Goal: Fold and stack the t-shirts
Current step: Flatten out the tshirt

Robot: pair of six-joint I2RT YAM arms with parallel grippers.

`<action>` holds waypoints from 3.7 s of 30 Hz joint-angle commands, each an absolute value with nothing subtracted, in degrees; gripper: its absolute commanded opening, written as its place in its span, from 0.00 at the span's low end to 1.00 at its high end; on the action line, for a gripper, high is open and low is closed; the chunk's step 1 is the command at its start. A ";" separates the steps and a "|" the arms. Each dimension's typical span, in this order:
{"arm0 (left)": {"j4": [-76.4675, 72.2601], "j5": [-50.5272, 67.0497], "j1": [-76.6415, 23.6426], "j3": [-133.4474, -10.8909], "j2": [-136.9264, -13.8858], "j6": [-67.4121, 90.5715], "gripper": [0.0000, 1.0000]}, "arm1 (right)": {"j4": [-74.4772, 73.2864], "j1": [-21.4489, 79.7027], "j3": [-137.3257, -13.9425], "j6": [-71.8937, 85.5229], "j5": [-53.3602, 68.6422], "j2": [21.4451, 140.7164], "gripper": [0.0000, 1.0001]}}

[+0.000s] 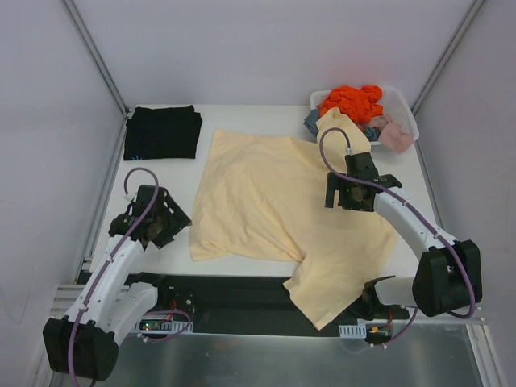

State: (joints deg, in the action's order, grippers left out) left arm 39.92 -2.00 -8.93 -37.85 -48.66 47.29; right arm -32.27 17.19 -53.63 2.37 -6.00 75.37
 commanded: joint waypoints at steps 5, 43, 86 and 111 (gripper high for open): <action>42.10 7.11 -8.70 -27.69 -45.61 57.22 0.45 | -32.96 17.49 -54.75 4.48 -5.71 73.12 0.97; 33.83 -8.25 -9.23 -34.52 -47.55 48.69 0.00 | -49.46 17.40 -48.07 7.38 -12.90 62.50 0.97; 18.37 -8.37 -9.05 -42.19 -46.84 36.03 0.00 | -42.81 10.55 -68.95 10.29 -9.31 100.97 0.57; 15.21 -5.28 -9.14 -41.22 -50.27 35.24 0.00 | -47.82 21.70 -43.61 19.58 -4.75 74.00 0.68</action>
State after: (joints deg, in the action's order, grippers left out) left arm 18.00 -6.39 -9.02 -40.88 -50.11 35.31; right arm -46.44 17.47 -49.12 12.10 -7.84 76.36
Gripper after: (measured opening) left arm 0.006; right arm 0.683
